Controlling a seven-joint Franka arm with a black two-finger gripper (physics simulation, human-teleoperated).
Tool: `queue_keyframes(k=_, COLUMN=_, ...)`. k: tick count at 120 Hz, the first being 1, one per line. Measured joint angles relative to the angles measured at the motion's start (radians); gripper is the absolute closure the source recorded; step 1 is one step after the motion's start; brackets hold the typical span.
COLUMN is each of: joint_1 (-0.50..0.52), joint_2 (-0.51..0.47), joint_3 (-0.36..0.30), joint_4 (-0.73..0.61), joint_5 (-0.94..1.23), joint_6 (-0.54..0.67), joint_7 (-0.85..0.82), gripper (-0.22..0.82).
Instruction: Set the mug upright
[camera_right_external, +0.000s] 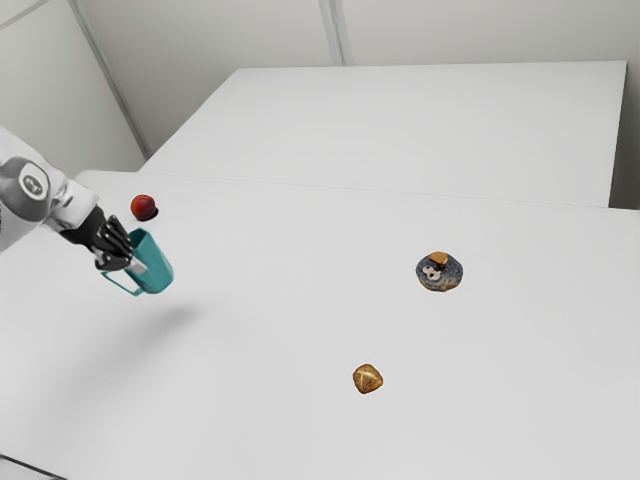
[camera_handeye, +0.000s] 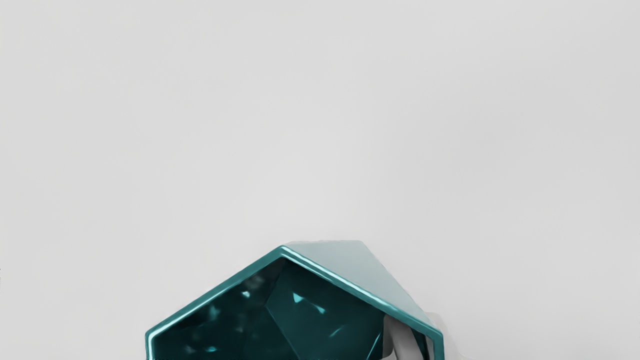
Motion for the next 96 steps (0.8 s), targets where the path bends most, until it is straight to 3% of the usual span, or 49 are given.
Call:
queue_keyframes(k=29, joint_1=-0.093, joint_2=-0.002, joint_3=-0.084, joint_4=0.004, joint_5=0.284, joint_6=0.025, joint_7=-0.419, gripper=0.79)
queue_keyframes(k=55, joint_1=-0.096, joint_2=0.027, joint_3=-0.139, joint_4=0.002, joint_5=0.315, joint_6=0.032, joint_7=-0.699, gripper=0.79)
queue_keyframes(k=96, joint_1=-0.141, joint_2=0.030, joint_3=-0.149, joint_4=-0.065, joint_5=0.288, joint_6=0.142, joint_7=-0.986, gripper=0.79)
